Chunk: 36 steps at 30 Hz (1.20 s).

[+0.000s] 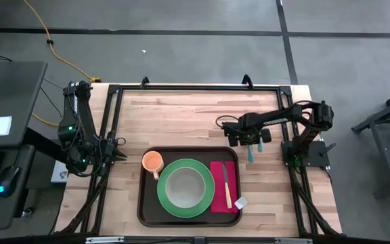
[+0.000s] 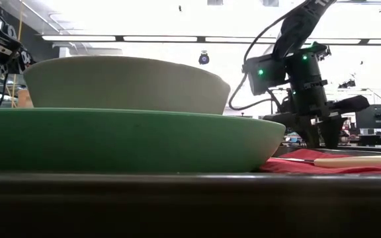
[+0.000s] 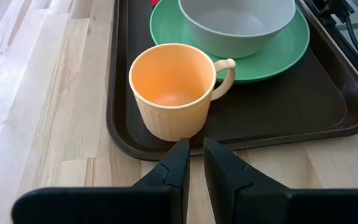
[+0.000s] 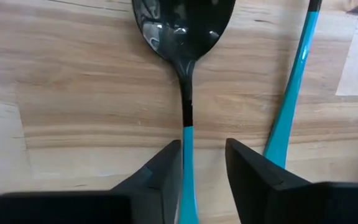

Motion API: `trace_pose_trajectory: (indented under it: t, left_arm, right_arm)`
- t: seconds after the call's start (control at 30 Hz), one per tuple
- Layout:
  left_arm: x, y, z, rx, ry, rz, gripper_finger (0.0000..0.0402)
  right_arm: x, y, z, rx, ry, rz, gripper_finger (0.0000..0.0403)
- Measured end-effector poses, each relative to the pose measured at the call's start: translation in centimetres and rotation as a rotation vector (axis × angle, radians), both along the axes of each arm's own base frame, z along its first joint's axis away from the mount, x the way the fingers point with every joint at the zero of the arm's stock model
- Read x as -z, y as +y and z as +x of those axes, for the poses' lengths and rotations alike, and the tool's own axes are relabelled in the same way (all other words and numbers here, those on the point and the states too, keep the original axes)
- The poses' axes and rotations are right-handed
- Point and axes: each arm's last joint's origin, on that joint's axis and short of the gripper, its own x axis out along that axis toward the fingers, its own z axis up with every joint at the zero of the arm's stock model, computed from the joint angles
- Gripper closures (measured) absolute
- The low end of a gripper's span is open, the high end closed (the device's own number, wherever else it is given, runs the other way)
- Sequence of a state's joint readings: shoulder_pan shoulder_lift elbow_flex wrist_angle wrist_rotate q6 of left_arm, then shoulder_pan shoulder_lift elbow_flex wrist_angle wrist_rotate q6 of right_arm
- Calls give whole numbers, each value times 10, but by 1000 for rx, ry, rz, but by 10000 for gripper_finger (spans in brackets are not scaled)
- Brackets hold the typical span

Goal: Set up tray
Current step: Put the blue fork on the red napkin to the left side of the yellow knife

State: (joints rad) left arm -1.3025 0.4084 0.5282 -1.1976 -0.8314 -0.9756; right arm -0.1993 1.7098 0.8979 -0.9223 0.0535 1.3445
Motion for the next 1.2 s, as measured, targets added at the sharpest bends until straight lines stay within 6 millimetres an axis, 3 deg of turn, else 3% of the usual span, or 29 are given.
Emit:
trace_pose_trajectory:
  t: [0.33,0.6,0.9,1.2]
  left_arm:
    - [0,0,0,0,0,-2,323]
    - [0,0,0,-1,-1,-5,323]
    - [0,0,0,-1,-2,-8,323]
    - [0,0,0,1,-2,-5,323]
  right_arm:
    - [-26,2,-6,10,-97,-1,279]
    - [-38,1,-23,59,4,-54,279]
    - [-29,-13,-33,70,36,-86,279]
    - [-5,-27,-50,99,20,-80,279]
